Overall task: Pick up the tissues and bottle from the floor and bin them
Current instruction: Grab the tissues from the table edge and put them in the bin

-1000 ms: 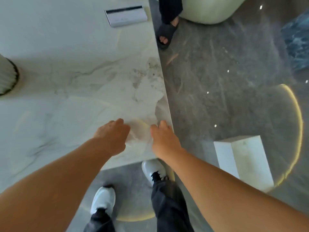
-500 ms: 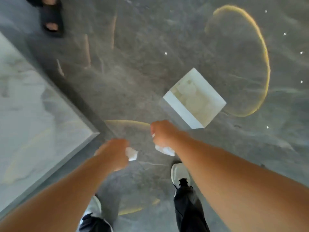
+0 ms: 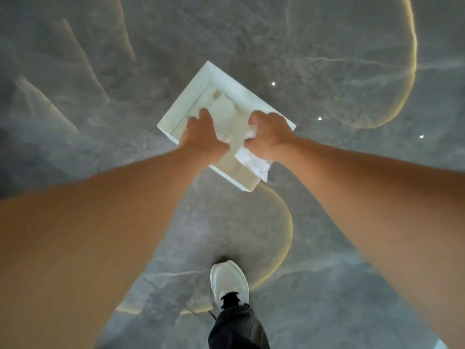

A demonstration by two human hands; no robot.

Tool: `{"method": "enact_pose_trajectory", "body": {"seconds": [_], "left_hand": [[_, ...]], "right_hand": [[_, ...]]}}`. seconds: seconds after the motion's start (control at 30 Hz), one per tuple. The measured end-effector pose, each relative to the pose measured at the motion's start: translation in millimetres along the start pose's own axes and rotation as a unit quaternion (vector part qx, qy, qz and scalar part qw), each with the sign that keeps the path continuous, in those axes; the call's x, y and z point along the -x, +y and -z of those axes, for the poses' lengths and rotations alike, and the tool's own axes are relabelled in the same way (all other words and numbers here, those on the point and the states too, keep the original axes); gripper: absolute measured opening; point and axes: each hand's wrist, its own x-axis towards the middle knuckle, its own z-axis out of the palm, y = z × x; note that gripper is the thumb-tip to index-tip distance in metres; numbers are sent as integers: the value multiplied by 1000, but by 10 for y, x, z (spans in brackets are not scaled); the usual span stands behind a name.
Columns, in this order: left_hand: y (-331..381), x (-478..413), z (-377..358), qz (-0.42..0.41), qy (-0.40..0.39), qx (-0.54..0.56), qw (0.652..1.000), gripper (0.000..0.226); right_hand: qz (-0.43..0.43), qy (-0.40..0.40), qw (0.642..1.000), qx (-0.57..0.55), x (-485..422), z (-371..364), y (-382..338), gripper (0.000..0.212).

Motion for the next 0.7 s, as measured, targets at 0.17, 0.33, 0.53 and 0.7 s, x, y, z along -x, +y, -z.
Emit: {"method": "enact_pose_trajectory", "body": {"seconds": [0.17, 0.33, 0.53, 0.7], "left_hand": [[-142, -257, -17, 33, 18, -15, 999, 88], [-627, -101, 69, 39, 2, -33, 999, 70], [-1533, 595, 478, 135, 3, 5, 991, 41], [-2381, 1727, 614, 232, -1, 98, 968, 42]], "right_hand": [[1, 9, 1000, -16, -233, -82, 148, 68], [12, -75, 995, 66, -129, -215, -26, 59], [100, -117, 976, 155, 135, -376, -1070, 31], [222, -152, 936, 228, 958, -863, -2144, 26]]}}
